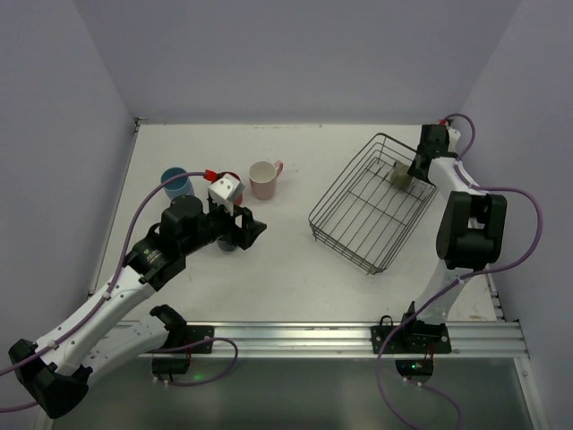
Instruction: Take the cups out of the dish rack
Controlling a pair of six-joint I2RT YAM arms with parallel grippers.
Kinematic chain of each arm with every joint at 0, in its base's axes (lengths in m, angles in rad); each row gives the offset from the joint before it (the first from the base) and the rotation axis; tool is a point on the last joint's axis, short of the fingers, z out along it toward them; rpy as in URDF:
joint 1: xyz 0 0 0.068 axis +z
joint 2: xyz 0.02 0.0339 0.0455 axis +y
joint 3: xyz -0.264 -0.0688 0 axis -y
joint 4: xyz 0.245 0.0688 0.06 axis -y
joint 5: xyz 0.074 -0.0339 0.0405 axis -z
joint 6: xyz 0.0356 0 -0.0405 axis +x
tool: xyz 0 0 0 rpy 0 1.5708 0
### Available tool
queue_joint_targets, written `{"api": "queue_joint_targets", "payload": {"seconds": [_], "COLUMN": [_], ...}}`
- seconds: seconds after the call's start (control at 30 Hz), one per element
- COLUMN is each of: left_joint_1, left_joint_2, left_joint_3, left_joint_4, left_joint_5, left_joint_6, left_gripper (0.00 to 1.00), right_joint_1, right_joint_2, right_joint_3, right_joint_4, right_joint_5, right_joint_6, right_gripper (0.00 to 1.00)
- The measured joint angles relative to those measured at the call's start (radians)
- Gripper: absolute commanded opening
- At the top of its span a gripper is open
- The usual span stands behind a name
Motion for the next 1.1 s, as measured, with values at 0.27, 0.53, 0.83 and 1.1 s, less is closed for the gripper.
{"api": "queue_joint_targets", "payload": {"seconds": [0.27, 0.53, 0.83, 1.1], "left_joint_1": [-0.001, -0.001, -0.001, -0.001], "left_joint_2": [0.003, 0.008, 0.057, 0.100], "left_joint_3": [0.000, 0.000, 0.029, -0.019], "left_joint_4": [0.000, 0.000, 0.030, 0.237], "left_joint_5": [-0.002, -0.015, 0.040, 0.141], "left_joint_6": [0.001, 0.002, -0.056, -0.230], "left_gripper": [0.76, 0.75, 0.74, 0.75], "right_joint_1": [0.000, 0.031, 0.177, 0.320], "right_joint_2": [-0.083, -0.390, -0.692, -0.862], "right_joint_3": [-0.059, -0.171, -0.411, -0.667], "right_joint_4": [0.033, 0.139, 0.254, 0.529], "right_joint_5": [-0.002, -0.017, -0.220, -0.660], "right_joint_6": [0.001, 0.008, 0.113, 0.360], "right_gripper": [0.21, 0.16, 0.16, 0.16]}}
